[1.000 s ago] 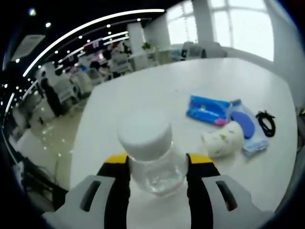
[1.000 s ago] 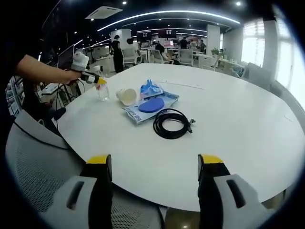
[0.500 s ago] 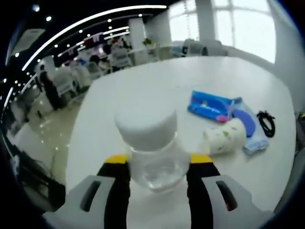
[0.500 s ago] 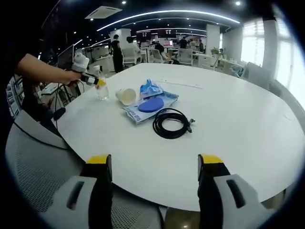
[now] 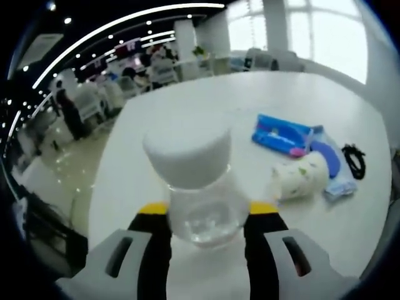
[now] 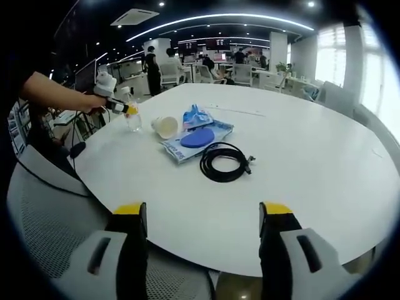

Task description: Arrange the tabletop items into an orderly group along one side of the table until the central work area is clear of visible clutter.

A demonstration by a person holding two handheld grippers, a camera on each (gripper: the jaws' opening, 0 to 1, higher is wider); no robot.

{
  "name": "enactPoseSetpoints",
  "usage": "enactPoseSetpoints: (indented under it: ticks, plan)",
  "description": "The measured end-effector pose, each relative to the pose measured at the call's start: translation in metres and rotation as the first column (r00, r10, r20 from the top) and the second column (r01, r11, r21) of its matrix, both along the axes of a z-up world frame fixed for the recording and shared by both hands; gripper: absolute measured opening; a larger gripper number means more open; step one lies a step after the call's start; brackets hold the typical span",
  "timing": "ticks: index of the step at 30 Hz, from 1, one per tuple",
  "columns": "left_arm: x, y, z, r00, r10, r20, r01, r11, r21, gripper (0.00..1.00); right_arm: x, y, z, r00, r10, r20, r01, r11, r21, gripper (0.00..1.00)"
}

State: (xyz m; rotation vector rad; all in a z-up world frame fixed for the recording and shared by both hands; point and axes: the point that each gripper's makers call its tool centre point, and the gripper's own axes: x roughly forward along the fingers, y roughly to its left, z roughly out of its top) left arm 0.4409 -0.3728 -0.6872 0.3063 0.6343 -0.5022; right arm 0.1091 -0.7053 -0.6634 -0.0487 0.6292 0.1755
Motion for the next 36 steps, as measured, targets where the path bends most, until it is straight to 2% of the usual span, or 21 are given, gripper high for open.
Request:
enactPoseSetpoints:
  ticks: [10,17,22,36]
  plan:
    - [-0.003,0.000,0.002,1.000,-0.017,0.006,0.017,1.000,0.015,0.42,0.001,0.000,0.001,1.000,-0.002,0.004,0.002,1.000,0.003,0.73]
    - [-0.005,0.001,0.018,0.999,-0.022,0.048,0.023,1.000,-0.017,0.42,0.002,-0.001,0.003,1.000,-0.007,0.012,0.007,1.000,0.007,0.73]
    - [-0.008,0.002,0.023,0.999,-0.018,0.046,0.020,0.999,-0.033,0.40,0.002,0.000,0.004,1.000,-0.005,0.017,0.005,1.000,0.008,0.73]
    - [-0.021,0.007,0.019,0.999,-0.016,0.027,0.016,1.000,0.004,0.36,0.002,0.001,0.006,1.000,-0.002,0.031,0.002,1.000,0.010,0.73]
